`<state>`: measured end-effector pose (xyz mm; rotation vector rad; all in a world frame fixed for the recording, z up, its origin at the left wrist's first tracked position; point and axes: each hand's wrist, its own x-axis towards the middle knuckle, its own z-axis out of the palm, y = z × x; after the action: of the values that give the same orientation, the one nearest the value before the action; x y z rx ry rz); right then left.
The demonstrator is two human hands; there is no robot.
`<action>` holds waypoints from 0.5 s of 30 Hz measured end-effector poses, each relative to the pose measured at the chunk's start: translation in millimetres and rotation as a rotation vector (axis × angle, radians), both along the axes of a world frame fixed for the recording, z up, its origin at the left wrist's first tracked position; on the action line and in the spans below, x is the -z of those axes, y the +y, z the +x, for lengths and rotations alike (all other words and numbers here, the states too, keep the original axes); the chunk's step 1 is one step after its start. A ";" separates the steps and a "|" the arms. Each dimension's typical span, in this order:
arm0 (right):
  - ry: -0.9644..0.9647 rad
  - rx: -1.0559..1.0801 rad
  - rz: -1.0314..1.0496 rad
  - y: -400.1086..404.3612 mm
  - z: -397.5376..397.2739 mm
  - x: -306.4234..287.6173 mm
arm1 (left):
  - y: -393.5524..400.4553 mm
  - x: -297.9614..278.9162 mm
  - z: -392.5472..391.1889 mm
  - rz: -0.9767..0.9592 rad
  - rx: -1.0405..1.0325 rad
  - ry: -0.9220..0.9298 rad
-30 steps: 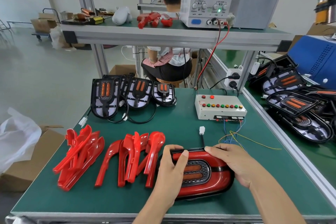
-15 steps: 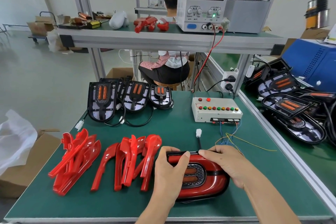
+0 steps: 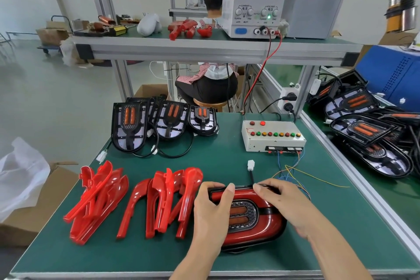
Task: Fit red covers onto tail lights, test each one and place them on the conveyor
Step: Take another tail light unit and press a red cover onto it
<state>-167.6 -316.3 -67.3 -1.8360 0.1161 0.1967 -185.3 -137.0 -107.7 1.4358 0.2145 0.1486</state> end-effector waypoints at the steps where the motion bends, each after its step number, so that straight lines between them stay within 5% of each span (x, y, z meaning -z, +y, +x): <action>1: -0.015 0.010 0.003 -0.4 -0.9 0.7 | -0.3 -1.4 -0.2 -0.022 0.002 0.011; 7: -0.070 0.064 0.009 5.2 -1.5 -1.1 | -1.0 -15.1 -1.6 -0.184 0.011 0.126; 15: 0.036 0.216 0.397 0.2 -14.0 2.5 | 1.6 -18.4 0.1 -0.365 0.048 0.233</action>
<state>-181.6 -316.1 -69.8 -1.4138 0.2786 0.0924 -185.3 -135.3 -89.3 1.0909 0.3773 -0.0953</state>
